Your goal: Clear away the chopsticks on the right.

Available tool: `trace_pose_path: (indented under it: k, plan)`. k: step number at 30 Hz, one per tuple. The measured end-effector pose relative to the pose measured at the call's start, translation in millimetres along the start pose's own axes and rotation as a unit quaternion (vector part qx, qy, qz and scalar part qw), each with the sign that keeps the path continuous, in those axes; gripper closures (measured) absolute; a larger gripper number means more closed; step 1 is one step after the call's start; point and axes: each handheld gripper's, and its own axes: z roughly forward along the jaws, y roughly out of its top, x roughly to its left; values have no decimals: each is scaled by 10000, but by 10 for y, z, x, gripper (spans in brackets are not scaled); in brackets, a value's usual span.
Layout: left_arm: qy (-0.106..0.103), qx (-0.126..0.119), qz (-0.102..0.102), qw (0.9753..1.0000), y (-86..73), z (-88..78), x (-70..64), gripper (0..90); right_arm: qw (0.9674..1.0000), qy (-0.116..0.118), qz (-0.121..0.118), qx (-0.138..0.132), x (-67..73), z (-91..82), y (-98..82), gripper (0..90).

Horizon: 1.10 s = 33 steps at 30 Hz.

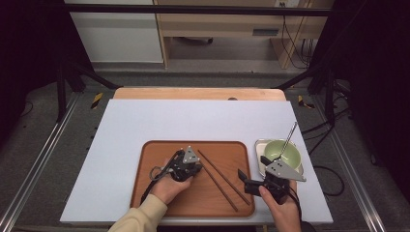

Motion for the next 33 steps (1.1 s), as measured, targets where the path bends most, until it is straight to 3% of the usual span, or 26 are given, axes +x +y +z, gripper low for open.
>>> trace_pose_path:
  k: [16,23,33]
  plan:
    - [-83,2,67,9999,167,182,-54,898,10000,-3,36,0,-22,-9,3,90]
    - [-202,-78,12,9998,254,280,-118,898,10000,1,44,28,-23,-2,1,91]
    - [-368,-64,103,9992,381,398,-208,898,9999,-19,89,41,-38,-4,0,92]
